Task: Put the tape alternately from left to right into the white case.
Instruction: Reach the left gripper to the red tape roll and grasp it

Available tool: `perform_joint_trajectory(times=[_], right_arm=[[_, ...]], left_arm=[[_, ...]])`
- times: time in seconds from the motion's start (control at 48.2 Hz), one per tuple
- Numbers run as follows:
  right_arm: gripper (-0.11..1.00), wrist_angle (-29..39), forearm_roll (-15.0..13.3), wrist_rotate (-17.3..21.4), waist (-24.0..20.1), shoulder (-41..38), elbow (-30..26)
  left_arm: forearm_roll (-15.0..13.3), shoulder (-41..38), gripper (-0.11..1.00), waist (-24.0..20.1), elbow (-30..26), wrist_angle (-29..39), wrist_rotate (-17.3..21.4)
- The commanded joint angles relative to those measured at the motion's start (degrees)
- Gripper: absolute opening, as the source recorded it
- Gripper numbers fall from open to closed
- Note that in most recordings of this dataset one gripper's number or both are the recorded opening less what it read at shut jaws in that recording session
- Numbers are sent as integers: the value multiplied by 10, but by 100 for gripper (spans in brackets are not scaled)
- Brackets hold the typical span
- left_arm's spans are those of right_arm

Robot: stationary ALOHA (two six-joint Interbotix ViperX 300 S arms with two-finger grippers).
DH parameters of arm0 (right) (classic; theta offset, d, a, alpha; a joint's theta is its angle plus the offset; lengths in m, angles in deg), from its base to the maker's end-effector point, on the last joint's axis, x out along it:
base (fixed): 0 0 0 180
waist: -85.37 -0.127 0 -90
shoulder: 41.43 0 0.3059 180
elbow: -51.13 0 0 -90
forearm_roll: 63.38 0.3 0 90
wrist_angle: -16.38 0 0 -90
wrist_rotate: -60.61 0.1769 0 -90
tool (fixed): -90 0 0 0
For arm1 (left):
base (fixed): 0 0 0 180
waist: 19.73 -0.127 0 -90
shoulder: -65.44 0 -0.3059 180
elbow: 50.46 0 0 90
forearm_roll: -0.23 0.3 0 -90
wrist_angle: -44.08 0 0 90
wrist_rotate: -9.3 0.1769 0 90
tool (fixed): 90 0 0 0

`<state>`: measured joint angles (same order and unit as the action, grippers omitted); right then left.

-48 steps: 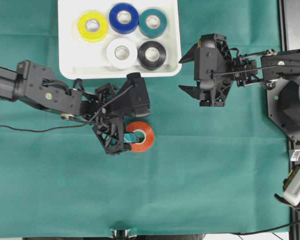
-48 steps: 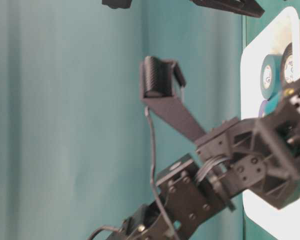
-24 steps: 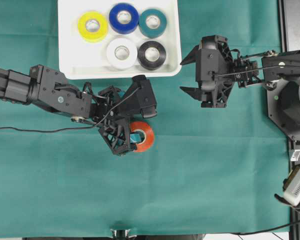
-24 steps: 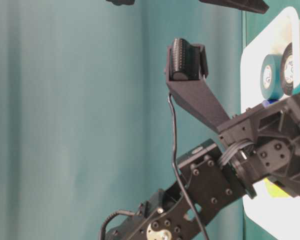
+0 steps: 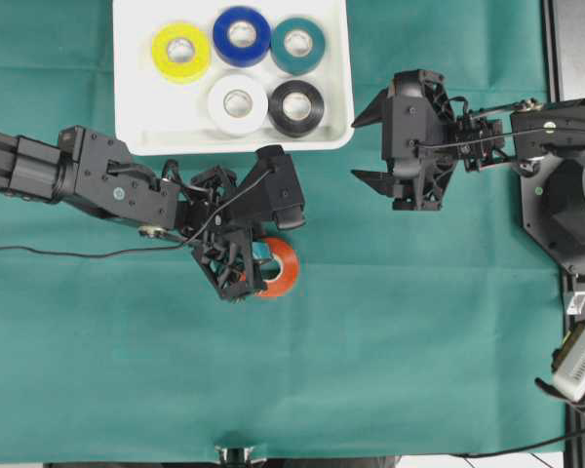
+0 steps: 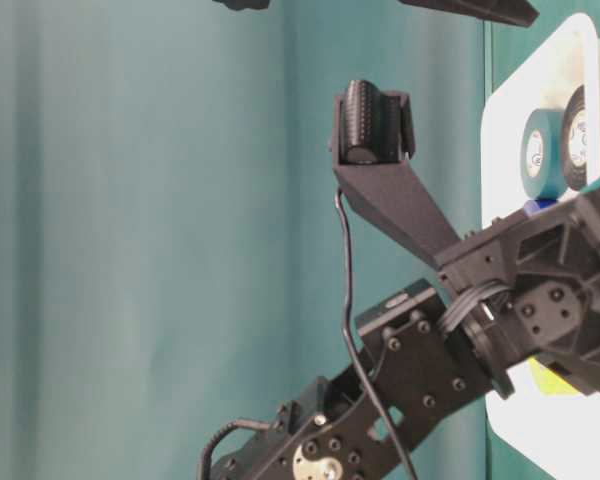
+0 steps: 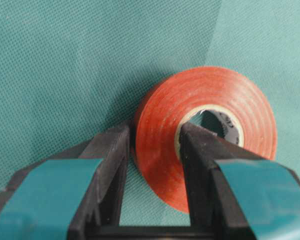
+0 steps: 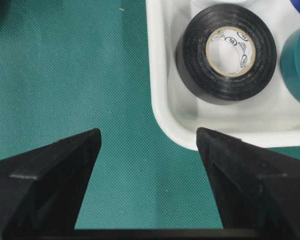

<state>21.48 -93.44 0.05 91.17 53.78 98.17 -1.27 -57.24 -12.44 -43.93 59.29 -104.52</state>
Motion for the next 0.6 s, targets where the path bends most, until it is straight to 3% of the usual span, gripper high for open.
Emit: perform_joint_trajectory(times=[0.0,0.581], right_arm=[[92,-4,0,-1,-2,10,-7],[92,-4,-1,-1,-2,9,-5]], left_arm=[[0,19,27,4,-5,0,1],[4,131,27,4,32,62,7]])
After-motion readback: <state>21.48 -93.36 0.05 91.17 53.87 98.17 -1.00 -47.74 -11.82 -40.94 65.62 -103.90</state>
